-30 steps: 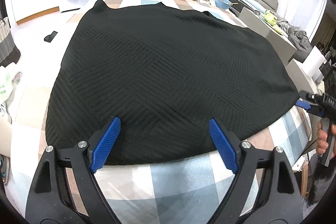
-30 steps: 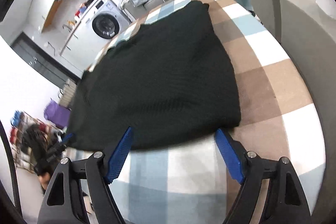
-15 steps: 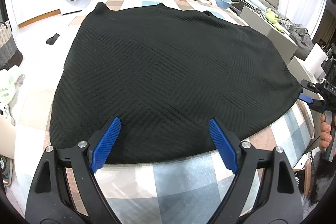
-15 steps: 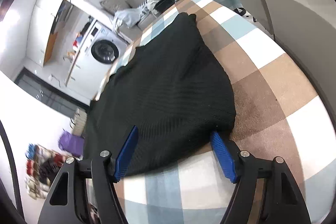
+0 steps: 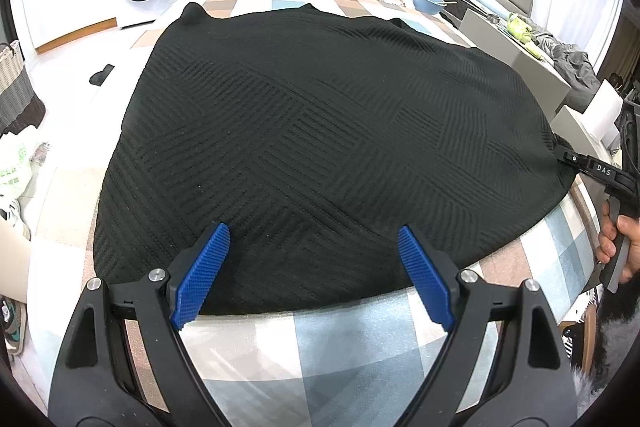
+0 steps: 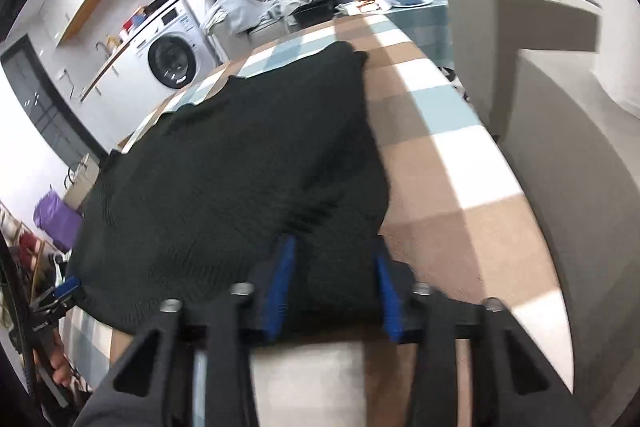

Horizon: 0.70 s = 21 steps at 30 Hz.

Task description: Fold small clothes

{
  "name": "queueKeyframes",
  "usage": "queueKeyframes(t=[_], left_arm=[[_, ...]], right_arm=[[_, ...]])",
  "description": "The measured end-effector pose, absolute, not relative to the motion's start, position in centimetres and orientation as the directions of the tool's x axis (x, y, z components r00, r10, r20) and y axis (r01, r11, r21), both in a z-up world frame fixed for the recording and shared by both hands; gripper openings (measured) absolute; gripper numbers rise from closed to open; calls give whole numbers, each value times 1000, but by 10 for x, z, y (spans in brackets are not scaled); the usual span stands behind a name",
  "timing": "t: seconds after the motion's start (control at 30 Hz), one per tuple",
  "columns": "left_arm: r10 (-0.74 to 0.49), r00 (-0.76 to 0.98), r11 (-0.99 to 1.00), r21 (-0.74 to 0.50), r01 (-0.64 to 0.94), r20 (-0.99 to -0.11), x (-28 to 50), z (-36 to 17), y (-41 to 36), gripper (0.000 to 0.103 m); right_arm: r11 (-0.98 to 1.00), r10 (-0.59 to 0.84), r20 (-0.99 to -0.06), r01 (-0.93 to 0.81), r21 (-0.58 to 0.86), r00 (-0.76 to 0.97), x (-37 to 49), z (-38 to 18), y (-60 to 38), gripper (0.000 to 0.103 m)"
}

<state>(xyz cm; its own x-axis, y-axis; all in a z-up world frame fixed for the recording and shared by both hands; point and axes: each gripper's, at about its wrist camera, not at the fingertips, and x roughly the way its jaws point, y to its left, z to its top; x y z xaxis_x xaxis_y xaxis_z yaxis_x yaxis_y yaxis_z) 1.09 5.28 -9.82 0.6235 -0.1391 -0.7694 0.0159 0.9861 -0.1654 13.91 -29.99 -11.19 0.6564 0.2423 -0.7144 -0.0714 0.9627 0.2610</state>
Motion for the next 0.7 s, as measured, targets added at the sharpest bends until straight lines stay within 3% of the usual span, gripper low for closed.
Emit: queueKeyframes(t=[0.2, 0.4, 0.47, 0.63, 0.7], left_arm=[[-141, 620, 985, -172, 10, -772, 12, -99, 56, 85], [-181, 614, 978, -208, 27, -769, 11, -97, 58, 85], [-195, 620, 972, -233, 19, -760, 8, -94, 63, 85], [-224, 629, 933, -349, -81, -744, -7, -88, 97, 85], [-216, 631, 914, -382, -137, -745, -18, -87, 111, 85]], right_arm=[[951, 288, -683, -116, 286, 671, 115, -98, -304, 15], [969, 217, -722, -54, 242, 658, 107, -110, -304, 17], [971, 196, -725, -28, 236, 661, 108, -108, -304, 22], [965, 181, -657, -3, 263, 732, 96, -87, -309, 58], [962, 192, -618, -21, 272, 762, 90, -77, -308, 68]])
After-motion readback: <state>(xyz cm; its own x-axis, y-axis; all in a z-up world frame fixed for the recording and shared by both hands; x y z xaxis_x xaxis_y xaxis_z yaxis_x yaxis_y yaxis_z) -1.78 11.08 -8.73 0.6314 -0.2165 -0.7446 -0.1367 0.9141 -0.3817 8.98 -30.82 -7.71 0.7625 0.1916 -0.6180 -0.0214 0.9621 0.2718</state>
